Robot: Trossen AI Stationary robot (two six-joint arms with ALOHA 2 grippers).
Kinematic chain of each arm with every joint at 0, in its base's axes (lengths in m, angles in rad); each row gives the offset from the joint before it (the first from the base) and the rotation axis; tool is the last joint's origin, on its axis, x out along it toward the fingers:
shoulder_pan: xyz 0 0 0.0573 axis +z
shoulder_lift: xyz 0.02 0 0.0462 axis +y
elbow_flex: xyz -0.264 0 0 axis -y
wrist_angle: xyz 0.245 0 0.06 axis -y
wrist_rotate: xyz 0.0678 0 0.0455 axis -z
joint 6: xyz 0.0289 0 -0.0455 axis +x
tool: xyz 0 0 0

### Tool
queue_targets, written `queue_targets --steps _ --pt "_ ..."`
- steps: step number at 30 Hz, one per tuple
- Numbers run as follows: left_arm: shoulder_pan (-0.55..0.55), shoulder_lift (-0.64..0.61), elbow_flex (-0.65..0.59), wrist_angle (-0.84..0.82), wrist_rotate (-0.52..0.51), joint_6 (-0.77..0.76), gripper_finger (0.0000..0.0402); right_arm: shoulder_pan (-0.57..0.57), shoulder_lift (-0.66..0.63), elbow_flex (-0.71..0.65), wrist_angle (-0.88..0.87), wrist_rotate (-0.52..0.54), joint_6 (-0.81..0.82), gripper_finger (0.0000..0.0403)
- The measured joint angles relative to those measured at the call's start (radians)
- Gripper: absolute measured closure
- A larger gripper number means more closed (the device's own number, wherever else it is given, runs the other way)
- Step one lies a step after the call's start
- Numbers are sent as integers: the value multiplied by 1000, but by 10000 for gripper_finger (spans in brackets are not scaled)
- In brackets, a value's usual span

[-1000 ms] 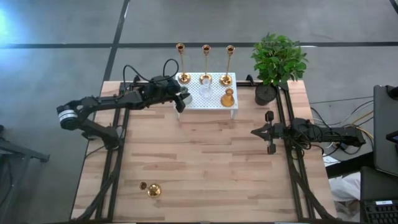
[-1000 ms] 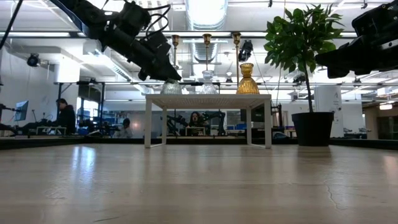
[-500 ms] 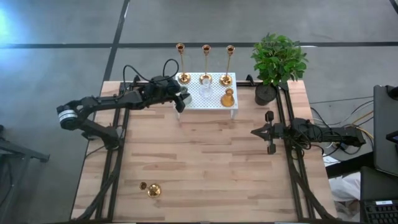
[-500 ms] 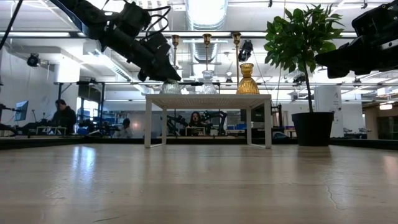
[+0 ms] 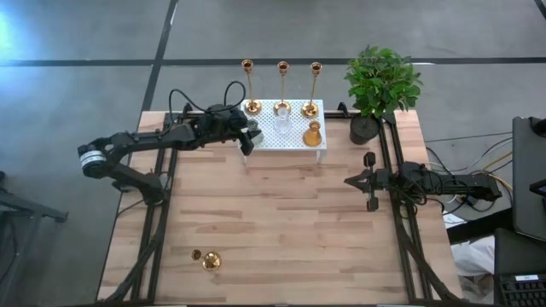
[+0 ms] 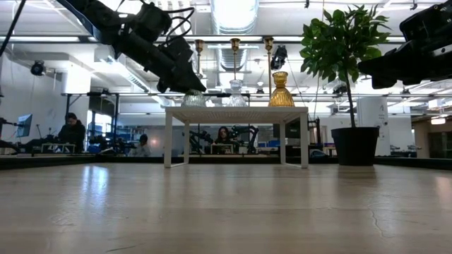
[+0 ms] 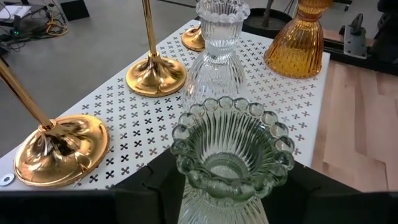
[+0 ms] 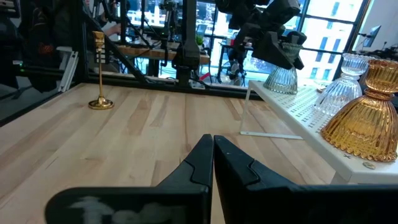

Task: Pick & Place candle stick holders
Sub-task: Put the green glass candle holder on the shelf

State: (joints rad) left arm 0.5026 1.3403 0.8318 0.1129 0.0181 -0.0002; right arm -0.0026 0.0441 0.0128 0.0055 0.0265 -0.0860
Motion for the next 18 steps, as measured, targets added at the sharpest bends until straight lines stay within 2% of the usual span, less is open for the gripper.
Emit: queue_targets --steps 6,13,18 --pt "2 0 -1 -43 -43 8 174 0 0 0 0 0 0 394" --pt "2 2 0 -52 -47 33 106 0 0 0 0 0 0 394" --pt "2 2 1 -49 -46 32 80 0 0 0 0 0 0 394"
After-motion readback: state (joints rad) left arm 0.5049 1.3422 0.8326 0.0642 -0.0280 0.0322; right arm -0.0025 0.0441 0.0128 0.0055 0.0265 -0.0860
